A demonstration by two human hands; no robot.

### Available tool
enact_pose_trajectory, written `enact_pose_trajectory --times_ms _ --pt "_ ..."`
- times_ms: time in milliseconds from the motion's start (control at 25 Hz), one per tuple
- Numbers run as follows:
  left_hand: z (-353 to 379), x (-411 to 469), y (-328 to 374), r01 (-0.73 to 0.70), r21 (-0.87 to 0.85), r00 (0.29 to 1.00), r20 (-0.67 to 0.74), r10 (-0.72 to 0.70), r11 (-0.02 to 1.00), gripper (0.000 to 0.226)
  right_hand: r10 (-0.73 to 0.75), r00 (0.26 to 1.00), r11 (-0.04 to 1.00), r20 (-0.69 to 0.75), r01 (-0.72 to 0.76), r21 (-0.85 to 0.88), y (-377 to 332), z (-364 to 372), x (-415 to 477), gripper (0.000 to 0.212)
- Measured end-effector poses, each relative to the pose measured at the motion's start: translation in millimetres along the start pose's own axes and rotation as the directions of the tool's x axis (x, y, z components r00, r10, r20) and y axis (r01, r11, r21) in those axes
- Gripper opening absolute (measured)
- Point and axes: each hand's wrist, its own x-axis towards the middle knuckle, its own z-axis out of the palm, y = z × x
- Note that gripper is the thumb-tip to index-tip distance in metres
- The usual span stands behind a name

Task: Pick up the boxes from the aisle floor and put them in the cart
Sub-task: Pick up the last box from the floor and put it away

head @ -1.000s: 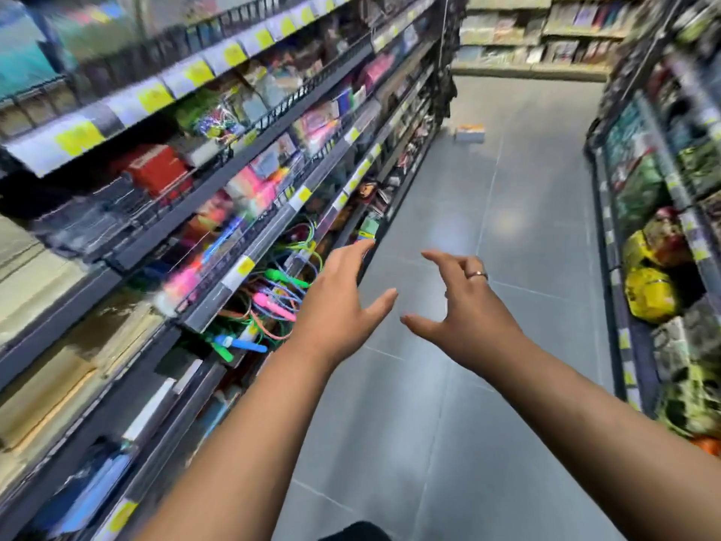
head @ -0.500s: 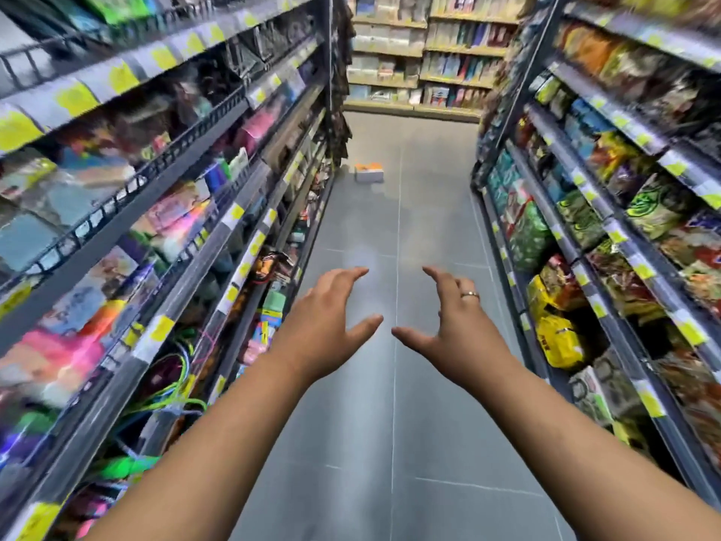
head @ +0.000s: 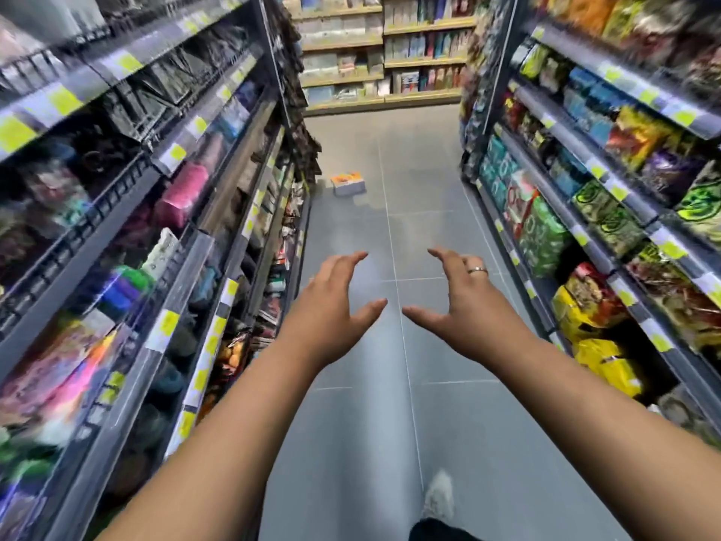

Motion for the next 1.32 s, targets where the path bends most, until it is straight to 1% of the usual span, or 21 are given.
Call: enact_pose_trajectory --times_ms 80,160,240,360,480,600,720,880,1040,1080,1160,1320 --pt "4 58 -5 0.021 0.018 1.0 0.002 -0.021 1.0 0.067 -0.017 0.999 0.999 0.028 0.017 -0.032 10 -15 61 0.084" --pt "6 119 -9 0.034 0.021 0.999 -0.026 -0.033 0.999 0.068 -0.062 0.998 0.995 0.028 0.064 -0.074 18 -33 127 0.085" --pt "10 166 -16 0.051 0.022 0.997 -0.062 -0.05 0.998 0.068 -0.059 0.998 0.996 0.03 0.061 -0.066 25 -45 180 0.085" --pt "16 235 -33 0.093 -0.002 0.993 -0.075 -0.093 0.996 0.068 -0.072 0.995 0.995 0.069 0.076 -0.058 34 -46 265 0.084" --pt "23 317 -68 0.126 0.004 0.991 -0.05 -0.126 0.992 0.07 -0.083 0.991 0.993 0.106 0.091 -0.077 41 -36 355 0.085" --pt "29 405 -103 0.103 0.016 0.993 -0.059 -0.102 0.995 0.073 -0.08 0.993 0.993 0.086 0.087 -0.082 43 -31 443 0.086" --pt "29 508 -128 0.077 0.007 0.997 -0.019 -0.076 0.997 0.075 -0.048 0.997 0.996 0.054 0.052 -0.076 46 -30 535 0.087" --pt "23 639 -153 0.006 0.031 1.0 -0.02 -0.005 1.0 0.074 0.019 0.999 0.999 0.031 -0.017 -0.038 51 -37 651 0.087" --pt "38 747 -182 0.002 0.029 1.0 0.027 -0.003 1.0 0.074 0.057 0.998 0.998 0.023 -0.057 0.032 69 -33 760 0.086" --pt "44 775 -191 0.004 0.021 0.999 0.035 -0.005 1.0 0.073 0.063 0.998 0.996 0.022 -0.064 0.059 75 -30 791 0.086" --pt "54 834 -208 0.031 0.013 0.999 0.009 -0.031 0.999 0.071 0.068 0.997 0.992 0.025 -0.071 0.105 90 -26 857 0.085" --pt "69 943 -234 0.092 0.025 0.996 -0.021 -0.091 0.995 0.071 0.037 0.998 0.988 0.059 -0.046 0.149 113 -26 985 0.084"
